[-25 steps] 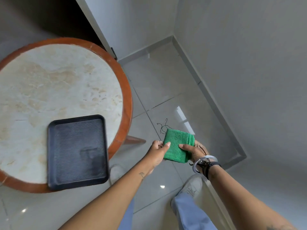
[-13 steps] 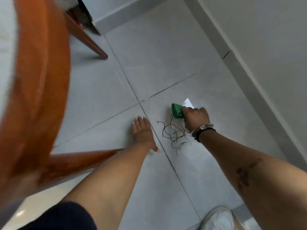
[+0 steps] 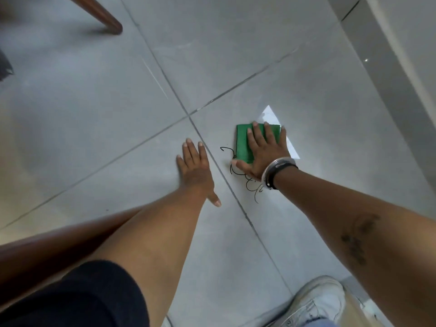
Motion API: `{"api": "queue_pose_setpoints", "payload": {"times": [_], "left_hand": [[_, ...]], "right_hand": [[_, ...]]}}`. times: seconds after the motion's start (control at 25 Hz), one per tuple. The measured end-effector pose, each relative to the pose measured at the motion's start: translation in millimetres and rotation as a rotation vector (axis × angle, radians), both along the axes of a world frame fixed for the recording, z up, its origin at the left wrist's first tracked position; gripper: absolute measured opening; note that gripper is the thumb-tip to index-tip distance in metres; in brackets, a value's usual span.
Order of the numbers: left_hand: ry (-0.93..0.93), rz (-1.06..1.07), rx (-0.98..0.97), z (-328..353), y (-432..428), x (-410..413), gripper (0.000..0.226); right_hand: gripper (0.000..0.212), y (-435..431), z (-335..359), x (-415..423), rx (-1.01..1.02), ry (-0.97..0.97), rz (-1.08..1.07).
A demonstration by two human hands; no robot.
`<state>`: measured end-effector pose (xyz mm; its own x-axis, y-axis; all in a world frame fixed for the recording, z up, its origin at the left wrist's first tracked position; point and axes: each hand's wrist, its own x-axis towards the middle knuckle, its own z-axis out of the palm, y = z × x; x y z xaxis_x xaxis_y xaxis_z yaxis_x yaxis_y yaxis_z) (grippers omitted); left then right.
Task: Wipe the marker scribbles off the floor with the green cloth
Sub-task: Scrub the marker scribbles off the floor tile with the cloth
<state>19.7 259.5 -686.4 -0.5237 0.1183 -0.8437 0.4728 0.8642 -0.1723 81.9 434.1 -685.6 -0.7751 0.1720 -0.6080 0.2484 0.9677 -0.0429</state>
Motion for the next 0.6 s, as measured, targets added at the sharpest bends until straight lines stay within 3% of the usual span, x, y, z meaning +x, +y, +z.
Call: {"api": "queue_pose_setpoints", "payload": {"times": [0.12, 0.44, 0.52, 0.6], "left_hand": [[-0.042, -0.003, 0.006, -3.2, -0.3, -5.1, 0.181], [-0.060, -0.025, -0.010, -6.0, -0.7, -9.4, 0.179], [-0.077, 0.000, -0.017, -5.5, -0.2, -9.4, 0.180], [-0.067, 0.010, -0.020, -5.2, 0.2, -8.0, 0.182]], "right_hand": [[0.101, -21.7, -4.6, 17.1, 0.095, 0.021, 0.196], [0.095, -6.9, -1.2, 85.1, -0.063, -0.032, 0.542], [0.098, 19.2, -1.4, 68.4, -0.023, -0.020, 0.526], [0.103, 44.0, -3.0, 47.3, 0.080, -0.006, 0.298]]}}
